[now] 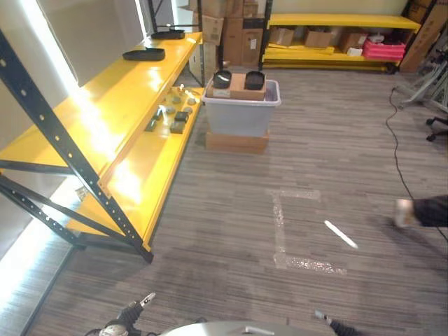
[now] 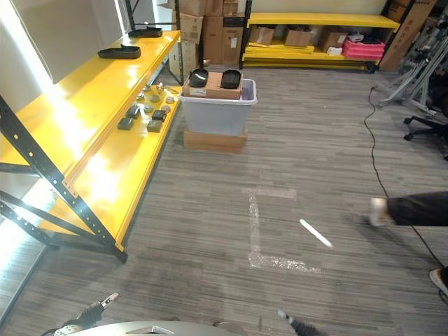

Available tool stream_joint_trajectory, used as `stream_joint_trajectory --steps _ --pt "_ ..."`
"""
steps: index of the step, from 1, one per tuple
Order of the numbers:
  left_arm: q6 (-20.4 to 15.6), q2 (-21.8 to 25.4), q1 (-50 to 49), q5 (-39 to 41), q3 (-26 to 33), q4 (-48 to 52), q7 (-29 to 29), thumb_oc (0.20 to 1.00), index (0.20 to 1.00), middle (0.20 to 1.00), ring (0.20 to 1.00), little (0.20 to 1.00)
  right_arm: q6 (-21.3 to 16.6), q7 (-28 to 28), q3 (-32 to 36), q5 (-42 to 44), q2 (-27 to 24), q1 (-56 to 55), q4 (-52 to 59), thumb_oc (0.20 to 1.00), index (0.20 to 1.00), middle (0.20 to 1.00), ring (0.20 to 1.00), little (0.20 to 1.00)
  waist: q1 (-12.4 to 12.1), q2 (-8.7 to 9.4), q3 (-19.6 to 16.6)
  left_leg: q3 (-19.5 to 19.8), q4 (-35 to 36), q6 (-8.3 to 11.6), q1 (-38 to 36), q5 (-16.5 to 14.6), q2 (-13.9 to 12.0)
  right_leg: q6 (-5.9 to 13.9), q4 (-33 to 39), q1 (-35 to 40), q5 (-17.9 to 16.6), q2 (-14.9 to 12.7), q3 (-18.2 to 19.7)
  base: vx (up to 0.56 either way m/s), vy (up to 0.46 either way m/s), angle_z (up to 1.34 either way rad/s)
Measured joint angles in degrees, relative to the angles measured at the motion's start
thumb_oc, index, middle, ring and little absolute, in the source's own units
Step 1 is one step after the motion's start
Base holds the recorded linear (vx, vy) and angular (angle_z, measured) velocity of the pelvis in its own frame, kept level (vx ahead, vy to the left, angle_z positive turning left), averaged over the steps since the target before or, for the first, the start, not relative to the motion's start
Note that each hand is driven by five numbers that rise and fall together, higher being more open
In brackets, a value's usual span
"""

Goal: Move parts from the plastic box to the shelf.

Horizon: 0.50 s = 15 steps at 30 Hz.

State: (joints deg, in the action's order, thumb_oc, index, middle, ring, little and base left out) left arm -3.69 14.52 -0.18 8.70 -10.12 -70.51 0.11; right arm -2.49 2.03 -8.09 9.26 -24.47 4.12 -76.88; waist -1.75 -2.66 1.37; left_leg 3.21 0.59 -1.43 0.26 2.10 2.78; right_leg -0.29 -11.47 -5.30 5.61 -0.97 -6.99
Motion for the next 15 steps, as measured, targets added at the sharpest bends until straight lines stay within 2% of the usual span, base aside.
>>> stream_joint_trajectory --steps 4,11,15 --pt "-0.2 0.0 0.0 0.0 0.2 -2.0 -0.1 1.0 1.0 1.0 1.0 1.0 -0.1 0.1 0.4 1.7 1.1 1.7 -0.2 1.0 1.0 1.0 1.0 1.0 0.0 -1.56 0.3 -0.1 0.5 -0.08 -1.4 0.1 -0.4 -0.4 0.9 1.5 0.2 0.4 -0.1 0.02 -0.008 0.0" --pt "0.0 -0.2 0.0 -0.3 1.0 -5.5 -1.2 1.0 1.0 1.0 1.0 1.0 0.1 0.0 0.4 1.7 1.5 0.3 -0.8 1.0 1.0 1.0 1.0 1.0 0.3 -0.49 1.7 0.0 0.7 0.31 -3.4 -0.4 -1.0 -0.08 5.2 5.5 -0.9 1.2 -0.2 0.0 -0.003 0.0" --pt "0.0 -0.6 0.5 -2.9 0.9 -5.3 -2.9 1.0 1.0 1.0 1.0 1.0 0.1 -0.2 0.4 1.6 1.6 0.0 -1.1 1.0 1.0 1.0 1.0 1.0 0.3 -0.88 2.4 0.2 1.6 0.35 -4.3 -0.4 -1.2 -0.31 9.4 8.0 -2.8 1.8 -0.4 0.0 0.0 0.0"
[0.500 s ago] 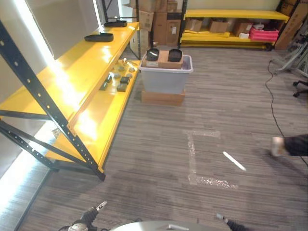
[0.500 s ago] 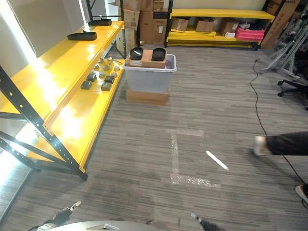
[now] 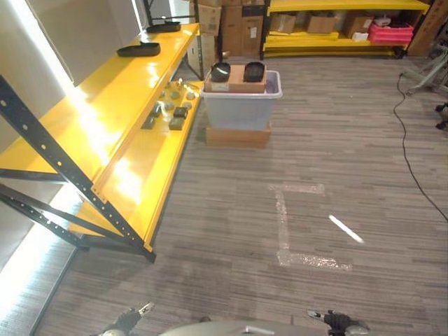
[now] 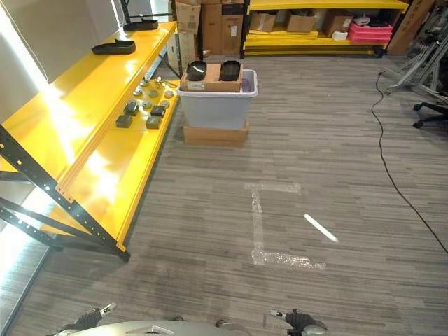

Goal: Move parts from the plastic box to the shelf.

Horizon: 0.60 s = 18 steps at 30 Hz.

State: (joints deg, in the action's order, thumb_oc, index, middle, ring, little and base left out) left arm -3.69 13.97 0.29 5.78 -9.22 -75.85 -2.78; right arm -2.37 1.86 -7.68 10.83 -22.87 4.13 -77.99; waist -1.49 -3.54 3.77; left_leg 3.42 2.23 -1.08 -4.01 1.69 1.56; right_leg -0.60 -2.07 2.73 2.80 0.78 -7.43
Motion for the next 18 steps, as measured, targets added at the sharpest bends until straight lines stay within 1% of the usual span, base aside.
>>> stream_joint_trajectory --steps 4,7,10,13,15,17,18 --pt "0.0 0.0 0.0 -1.6 0.0 0.2 -0.8 1.0 1.0 1.0 1.0 1.0 -0.1 -0.1 0.0 0.0 0.6 -0.5 0.0 1.0 1.0 1.0 1.0 1.0 0.0 0.02 0.1 0.4 0.1 0.04 -0.3 0.0 0.1 -0.02 1.9 1.3 -0.8 0.1 -0.3 0.01 0.011 0.04" --pt "0.0 0.0 0.0 -1.6 0.1 0.5 -1.2 1.0 1.0 1.0 1.0 1.0 -0.1 -1.1 0.1 0.0 1.1 -0.7 0.0 1.0 1.0 1.0 1.0 1.0 -0.1 0.04 0.1 0.6 0.1 0.09 -0.2 -0.1 0.1 0.39 2.3 1.4 -1.3 0.1 -0.6 0.01 0.029 0.04" --pt "0.0 0.0 0.2 -2.3 -0.1 1.0 -2.2 1.0 1.0 1.0 1.0 1.0 -0.2 -1.3 0.2 0.1 1.5 -1.3 0.1 1.0 1.0 1.0 1.0 1.0 0.0 0.09 0.1 0.7 0.2 0.12 -0.1 -0.1 0.1 0.31 2.8 1.6 -1.6 0.1 -0.8 0.0 0.028 0.01" --pt "-0.1 0.1 0.9 -5.4 -4.1 2.3 -3.1 1.0 1.0 1.0 1.0 1.0 -0.2 -1.7 0.2 0.1 1.9 -1.8 0.5 1.0 1.0 1.0 1.0 1.0 0.2 0.01 0.1 0.6 0.2 0.1 -0.1 -0.1 0.2 0.24 3.3 1.7 -1.9 0.1 -0.7 0.01 0.068 -0.02" --pt "-0.2 0.1 1.1 -7.3 -4.9 4.0 -3.5 1.0 1.0 1.0 1.0 1.0 -0.4 -2.9 0.8 0.1 1.9 -1.9 3.1 1.0 1.0 1.0 1.0 1.0 0.9 -0.11 0.1 0.2 0.4 0.07 -0.1 0.0 0.2 0.43 3.5 1.5 -2.1 0.1 -0.2 0.0 0.112 -0.12" --pt "-0.8 0.1 1.1 -8.4 -4.9 5.1 -4.7 1.0 1.0 1.0 1.0 1.0 -1.9 -4.1 1.1 0.1 1.9 -1.8 6.0 1.0 1.0 1.0 1.0 1.0 1.4 -0.33 0.1 -0.6 0.8 -0.07 -0.2 0.0 0.1 0.53 3.7 1.2 -2.5 0.1 0.6 0.01 0.087 -0.24" --pt "-1.4 0.2 2.2 -8.4 -4.3 5.1 -5.9 1.0 1.0 1.0 1.0 1.0 -3.5 -5.1 1.1 0.1 1.9 -1.5 7.2 1.0 1.0 1.0 1.0 1.0 1.7 -0.54 0.4 -1.5 1.0 -0.17 -0.4 0.1 0.2 0.83 4.0 1.2 -2.8 0.0 1.4 0.02 0.081 -0.24"
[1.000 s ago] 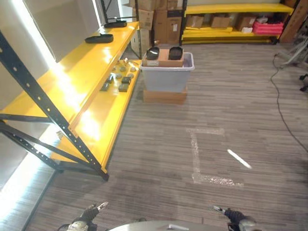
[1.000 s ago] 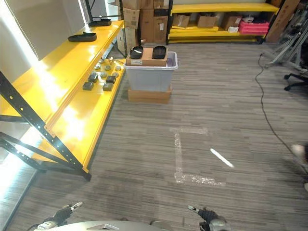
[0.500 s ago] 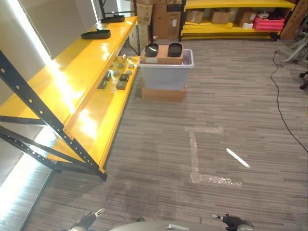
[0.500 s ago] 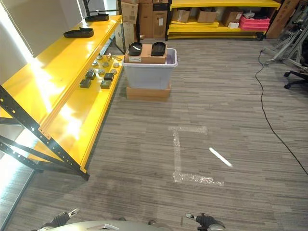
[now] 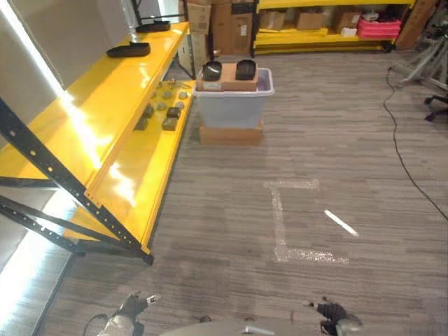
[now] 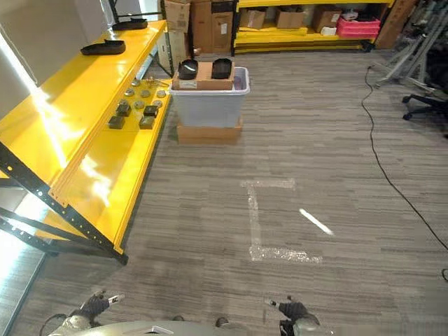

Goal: Move parts from the plastic box to the shelf.

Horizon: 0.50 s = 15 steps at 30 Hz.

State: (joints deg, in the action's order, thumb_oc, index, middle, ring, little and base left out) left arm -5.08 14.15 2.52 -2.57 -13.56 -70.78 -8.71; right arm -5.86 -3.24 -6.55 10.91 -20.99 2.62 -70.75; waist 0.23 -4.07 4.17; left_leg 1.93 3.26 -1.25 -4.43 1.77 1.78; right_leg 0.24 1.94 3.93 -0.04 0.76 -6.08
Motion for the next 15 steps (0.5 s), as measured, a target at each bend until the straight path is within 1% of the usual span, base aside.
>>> stream_joint_trajectory --steps 4,8,15 --pt "-0.1 0.1 0.7 0.0 0.0 -0.8 -0.6 1.0 1.0 1.0 1.0 1.0 -0.1 -0.6 0.0 0.0 0.0 0.0 -0.4 1.0 1.0 1.0 1.0 1.0 0.3 -0.27 0.2 -0.9 0.6 -0.32 -0.7 -0.2 0.1 0.26 0.7 0.3 -0.5 -0.1 1.0 0.04 0.056 -0.18" --pt "-0.1 0.1 0.5 -0.6 0.0 -1.7 -0.4 1.0 1.0 1.0 1.0 1.0 0.0 -0.5 -0.1 0.0 0.1 0.0 -1.3 1.0 1.0 1.0 1.0 1.0 0.2 0.05 0.4 -1.9 1.2 -0.65 -1.9 -0.2 0.2 0.43 2.7 2.0 -1.5 -0.1 2.0 0.03 0.028 -0.1" --pt "-0.1 0.1 -1.2 -1.0 0.0 -2.2 0.4 1.0 1.0 1.0 1.0 1.0 0.1 -0.5 -0.1 0.0 0.7 0.3 -2.9 1.0 1.0 1.0 1.0 1.0 0.0 0.5 -0.1 -2.0 1.3 -0.6 -2.7 -0.4 0.2 0.18 3.1 2.8 -1.7 -0.1 2.1 0.0 0.002 0.0"
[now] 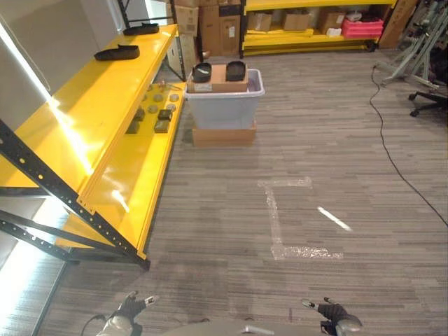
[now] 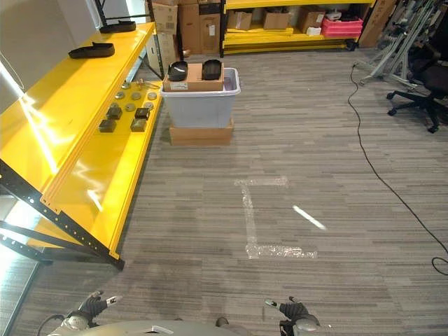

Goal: Move parts from the plastic box to the shelf.

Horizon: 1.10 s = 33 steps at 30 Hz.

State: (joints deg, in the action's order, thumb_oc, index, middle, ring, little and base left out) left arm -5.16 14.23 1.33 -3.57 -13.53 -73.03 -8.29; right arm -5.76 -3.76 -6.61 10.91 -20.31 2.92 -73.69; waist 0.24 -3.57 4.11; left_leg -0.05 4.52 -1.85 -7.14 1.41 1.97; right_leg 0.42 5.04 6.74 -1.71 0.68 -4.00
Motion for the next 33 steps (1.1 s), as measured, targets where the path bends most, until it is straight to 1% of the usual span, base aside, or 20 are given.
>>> stream_joint_trajectory --steps 8,10,11,12,14,15,16,17,18,19,22,23,25,26,27,28,29,30,31,33 --pt "0.1 -0.3 -1.7 0.8 -0.1 -0.8 0.5 1.0 1.0 1.0 1.0 1.0 1.1 0.0 -0.1 0.1 1.6 0.2 -1.9 1.0 1.0 1.0 1.0 1.0 -0.6 1.06 -0.7 0.4 0.0 -0.19 0.7 0.0 0.6 0.12 -1.7 -1.6 -0.1 -0.1 0.2 -0.04 0.07 -0.01" --pt "0.1 -0.6 0.0 1.2 0.0 -0.8 0.6 1.0 1.0 1.0 1.0 1.0 1.3 0.0 0.0 0.0 1.4 1.9 -2.9 1.0 1.0 1.0 1.0 1.0 -0.3 0.53 -0.3 0.5 0.0 -1.18 2.8 0.9 0.8 1.24 -9.3 -6.9 2.3 -0.7 0.2 -0.08 0.132 -0.02" --pt "0.1 -0.7 0.4 1.3 0.0 -0.8 0.7 1.0 1.0 1.0 1.0 1.0 1.5 0.0 0.0 0.0 1.4 2.4 -3.7 1.0 1.0 1.0 1.0 1.0 -0.6 1.04 0.1 0.3 0.0 -1.46 3.0 1.0 1.0 1.59 -10.8 -7.9 2.7 -1.0 0.3 -0.07 0.161 -0.04" --pt "0.1 -0.7 1.3 1.3 -0.2 -0.9 1.0 1.0 1.0 1.0 1.0 1.0 1.9 -0.1 -0.2 0.0 1.4 3.3 -3.8 1.0 1.0 1.0 1.0 1.0 -0.4 0.48 1.0 0.1 0.1 -2.13 2.9 0.9 1.0 2.47 -15.1 -9.6 3.3 -1.3 0.3 0.02 0.089 -0.05" --pt "0.1 -0.4 2.7 1.4 -0.2 -1.4 1.1 1.0 1.0 1.0 1.0 1.0 2.0 0.0 -1.3 0.1 2.0 4.5 -3.7 1.0 1.0 1.0 1.0 1.0 -0.2 1.06 3.6 0.3 0.3 -2.36 1.9 0.9 0.9 4.53 -26.2 -14.8 4.6 -2.1 0.3 0.1 0.036 0.06" --pt "0.1 -0.1 3.0 1.8 -0.1 -1.7 1.1 1.0 1.0 1.0 1.0 1.0 2.1 0.0 -1.3 0.1 2.8 4.5 -3.6 1.0 1.0 1.0 1.0 1.0 -0.3 1.78 4.0 0.0 0.3 -2.46 2.0 1.0 1.1 5.65 -29.8 -17.1 6.0 -3.1 0.1 0.2 -0.023 0.1" --pt "0.1 0.0 3.1 2.3 -0.1 -1.8 1.2 1.0 1.0 1.0 1.0 1.0 2.3 0.0 -1.3 0.1 3.3 4.2 -3.7 1.0 1.0 1.0 1.0 1.0 -0.1 1.93 4.1 0.1 0.3 -2.45 2.0 0.9 1.3 5.71 -30.5 -18.2 6.9 -4.0 0.1 0.28 -0.043 -0.01" --pt "0.1 0.1 2.7 2.3 -0.1 -2.0 1.2 1.0 1.0 1.0 1.0 1.0 2.2 0.0 -1.3 0.1 3.6 3.7 -3.4 1.0 1.0 1.0 1.0 1.0 -0.3 2.47 3.9 0.3 0.4 -2.38 2.1 0.1 1.6 5.89 -29.7 -19.3 7.2 -4.7 -0.1 0.22 -0.072 -0.07" --pt "0.4 0.4 2.8 2.4 0.1 -3.6 1.4 1.0 1.0 1.0 1.0 1.0 2.1 0.1 -1.5 0.1 4.3 3.7 -3.2 1.0 1.0 1.0 1.0 1.0 0.0 2.9 4.4 0.5 0.4 -2.37 2.2 0.1 1.3 5.91 -23.2 -19.6 7.2 -5.8 -0.9 0.23 -0.074 -0.07" --pt "0.4 0.5 2.8 2.4 0.2 -4.2 1.5 1.0 1.0 1.0 1.0 1.0 2.2 0.1 -1.5 0.1 4.5 3.8 -3.4 1.0 1.0 1.0 1.0 1.0 0.2 3.28 4.6 0.6 0.4 -2.38 2.2 0.1 1.3 6.06 -19.8 -19.7 6.6 -6.6 -1.3 0.25 -0.084 0.02" --pt "0.6 0.5 2.8 2.4 0.3 -4.6 1.6 1.0 1.0 1.0 1.0 1.0 2.2 0.0 -1.5 0.2 4.3 3.1 -3.8 1.0 1.0 1.0 1.0 1.0 1.2 3.56 4.7 1.7 0.4 -2.35 2.4 0.1 1.3 7.65 -12.2 -20.3 2.7 -8.0 -1.2 0.28 -0.13 0.19" --pt "0.6 0.5 3.0 2.4 0.4 -4.5 1.6 1.0 1.0 1.0 1.0 1.0 2.3 0.0 -1.4 0.2 4.3 3.0 -3.9 1.0 1.0 1.0 1.0 1.0 1.7 3.74 4.6 2.2 0.4 -2.07 2.4 -0.1 1.3 7.65 -10.1 -20.1 1.3 -8.7 -1.3 0.31 -0.184 0.35" --pt "0.5 0.4 2.8 2.3 0.4 -4.2 1.6 1.0 1.0 1.0 1.0 1.0 2.3 0.0 -1.2 0.2 4.4 2.8 -4.0 1.0 1.0 1.0 1.0 1.0 1.9 4.09 4.3 2.8 0.4 -1.36 1.4 -0.6 0.9 7.09 -10.3 -19.3 0.0 -9.3 -1.6 0.31 -0.191 0.26" --pt "0.5 0.4 2.5 2.3 0.4 -4.0 1.6 1.0 1.0 1.0 1.0 1.0 2.3 0.1 -1.2 0.2 4.4 2.0 -4.2 1.0 1.0 1.0 1.0 1.0 1.8 3.54 3.6 3.4 0.4 -0.4 0.6 -1.3 0.0 6.31 -11.8 -18.1 -0.4 -8.9 -1.8 0.37 -0.227 0.23" --pt "0.5 0.4 2.1 2.3 0.4 -3.9 1.6 1.0 1.0 1.0 1.0 1.0 2.3 0.1 -1.2 0.2 4.4 1.6 -4.6 1.0 1.0 1.0 1.0 1.0 1.8 3.9 2.4 3.7 0.4 0.32 0.0 -1.9 -0.9 5.82 -13.1 -17.4 -0.4 -8.2 -1.8 0.22 -0.139 0.4" --pt "0.6 0.2 0.8 2.3 0.3 -4.0 1.6 1.0 1.0 1.0 1.0 1.0 2.1 0.0 -1.2 0.2 4.3 1.0 -6.3 1.0 1.0 1.0 1.0 1.0 2.7 2.07 0.6 5.1 0.1 1.43 -1.5 -3.9 -4.3 3.57 -13.1 -15.4 0.0 -5.1 -3.6 0.54 -0.374 0.41" --pt "0.5 -0.1 -0.9 2.3 0.3 -4.0 1.6 1.0 1.0 1.0 1.0 1.0 2.2 0.0 -1.2 0.2 3.6 -0.3 -6.5 1.0 1.0 1.0 1.0 1.0 2.5 1.63 -1.6 5.6 -0.5 3.09 -3.7 -4.9 -7.5 1.06 -11.9 -12.5 1.3 -2.1 -4.9 0.37 -0.289 0.34" --pt "0.5 -0.1 -1.8 2.4 0.5 -4.1 1.6 1.0 1.0 1.0 1.0 1.0 2.2 0.0 -1.1 0.2 3.5 -0.4 -6.3 1.0 1.0 1.0 1.0 1.0 1.8 1.8 -1.8 5.9 -4.1 4.82 -3.3 -3.9 -7.5 -0.13 -11.4 -11.2 2.1 -1.3 -5.0 0.44 -0.362 0.22" --pt "0.4 -0.1 -1.6 2.4 1.1 -4.2 1.6 1.0 1.0 1.0 1.0 1.0 2.2 0.0 -1.2 0.2 3.5 -0.6 -6.1 1.0 1.0 1.0 1.0 1.0 1.8 3.08 -1.8 6.4 -11.9 6.14 0.4 -5.0 -6.4 0.16 -9.7 -9.7 1.3 -1.3 -5.2 0.18 -0.178 0.04" --pt "0.1 -0.1 -1.4 2.6 1.3 -3.8 1.6 1.0 1.0 1.0 1.0 1.0 2.2 0.1 -2.2 0.2 3.3 0.1 -5.4 1.0 1.0 1.0 1.0 1.0 -0.2 5.38 -2.1 7.8 -30.9 6.73 10.1 -4.7 -4.6 -2.06 -6.3 -7.8 0.3 -1.7 -3.9 0.15 -0.132 -0.31"
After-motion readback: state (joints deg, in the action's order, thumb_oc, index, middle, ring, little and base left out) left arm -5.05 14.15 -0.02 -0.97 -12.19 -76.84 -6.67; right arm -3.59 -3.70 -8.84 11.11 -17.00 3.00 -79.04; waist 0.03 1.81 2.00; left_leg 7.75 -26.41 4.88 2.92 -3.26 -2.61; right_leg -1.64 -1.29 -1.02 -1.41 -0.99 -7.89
